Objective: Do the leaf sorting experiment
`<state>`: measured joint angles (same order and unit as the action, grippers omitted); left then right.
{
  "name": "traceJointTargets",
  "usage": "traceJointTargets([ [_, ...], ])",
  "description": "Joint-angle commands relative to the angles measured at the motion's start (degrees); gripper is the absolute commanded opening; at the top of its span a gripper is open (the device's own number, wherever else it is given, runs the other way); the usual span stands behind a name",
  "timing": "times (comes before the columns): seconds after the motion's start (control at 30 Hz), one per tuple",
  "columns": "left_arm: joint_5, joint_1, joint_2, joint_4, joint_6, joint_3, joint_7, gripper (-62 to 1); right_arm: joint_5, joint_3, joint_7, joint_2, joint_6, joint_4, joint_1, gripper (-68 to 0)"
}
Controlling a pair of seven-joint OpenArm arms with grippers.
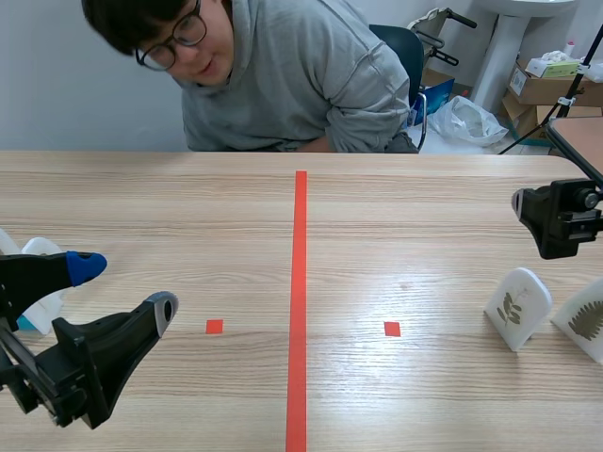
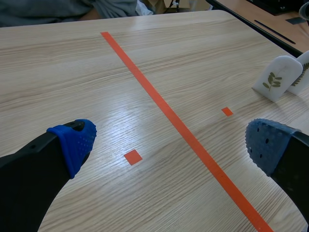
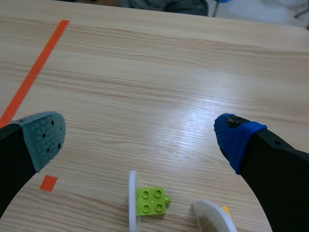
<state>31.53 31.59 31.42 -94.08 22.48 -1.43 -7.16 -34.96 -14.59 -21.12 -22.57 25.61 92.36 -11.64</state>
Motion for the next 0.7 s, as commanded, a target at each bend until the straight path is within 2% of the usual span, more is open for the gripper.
traceJointTargets([
  [0.0, 0.46, -0.02, -0.28, -0.81, -0.07, -0.04, -0.92, 1.4, -0.17, -0.15, 0.81, -2.08, 1.33, 0.66, -0.11, -3.3],
  [0.17, 0.46, -0.02, -0.28, -0.81, -0.07, -0.04, -0.94, 1.4, -0.2, -0.15, 4.68, -4.61, 5.84, 1.14, -0.11, -3.3],
  [0.3, 0.44, -0.02, -0.28, -0.81, -0.07, -0.04, -0.96, 1.4, -0.22, -0.13, 8.31, -6.43, 12.72, 1.14, -0.09, -3.3],
  [0.4, 0.44, -0.02, -0.26, -0.81, -0.07, -0.04, -0.96, 1.4, -0.2, -0.07, 8.68, -8.17, 17.11, 1.14, -0.09, -3.3],
  [0.67, 0.44, -0.04, -0.02, -0.81, -0.07, -0.04, -0.98, 1.4, -0.2, 3.3, 8.72, -15.41, 17.11, 1.07, -0.13, -3.3],
])
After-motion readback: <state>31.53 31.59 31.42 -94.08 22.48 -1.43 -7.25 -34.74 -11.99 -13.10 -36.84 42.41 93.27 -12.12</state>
